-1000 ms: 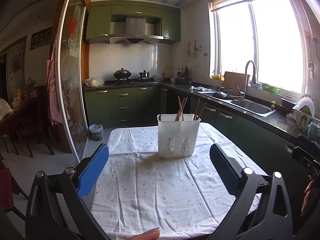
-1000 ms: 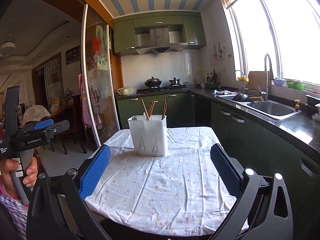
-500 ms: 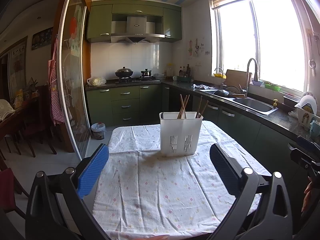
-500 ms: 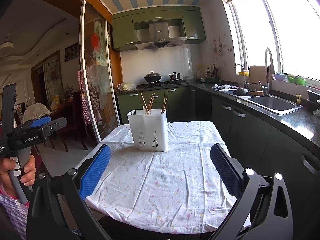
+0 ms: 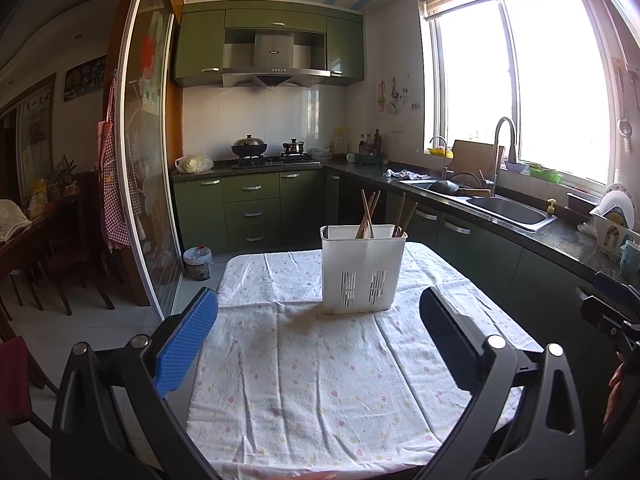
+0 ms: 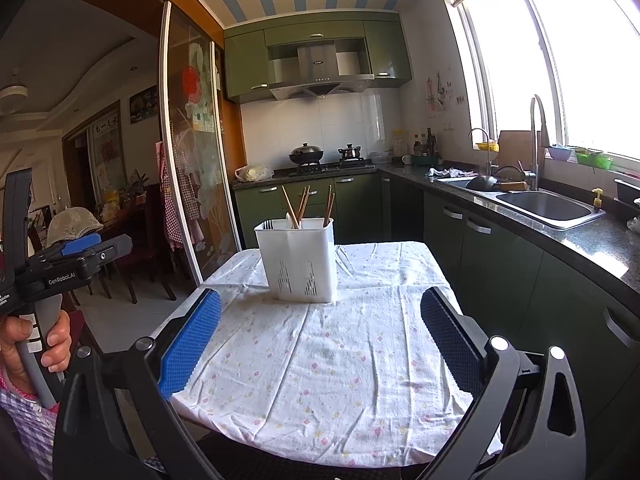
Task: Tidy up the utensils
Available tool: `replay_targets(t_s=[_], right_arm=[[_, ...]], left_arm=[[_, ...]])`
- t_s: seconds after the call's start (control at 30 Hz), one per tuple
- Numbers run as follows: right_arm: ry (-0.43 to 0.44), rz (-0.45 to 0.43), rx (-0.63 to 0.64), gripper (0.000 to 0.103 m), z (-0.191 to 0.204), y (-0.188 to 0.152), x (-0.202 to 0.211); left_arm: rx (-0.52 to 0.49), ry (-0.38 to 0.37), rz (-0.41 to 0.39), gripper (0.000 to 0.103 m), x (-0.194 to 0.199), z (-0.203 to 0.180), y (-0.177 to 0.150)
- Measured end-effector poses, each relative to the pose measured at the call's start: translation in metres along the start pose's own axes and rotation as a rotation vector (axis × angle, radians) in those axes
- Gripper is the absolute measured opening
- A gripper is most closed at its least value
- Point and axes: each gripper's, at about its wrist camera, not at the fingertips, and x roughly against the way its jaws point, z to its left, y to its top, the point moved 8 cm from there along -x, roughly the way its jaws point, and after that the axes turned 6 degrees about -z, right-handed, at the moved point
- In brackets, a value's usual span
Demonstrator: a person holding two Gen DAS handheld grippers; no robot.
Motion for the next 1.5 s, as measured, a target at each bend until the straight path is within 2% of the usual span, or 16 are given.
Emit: replay_targets(t_s=[1.5], right_arm=[[0.009, 0.016, -0.023, 0.098, 0.0060, -0.0056, -0.0056]], left_arm=[[-0.003, 0.002, 0.001, 0.096, 0.0040, 0.0030, 0.0024]])
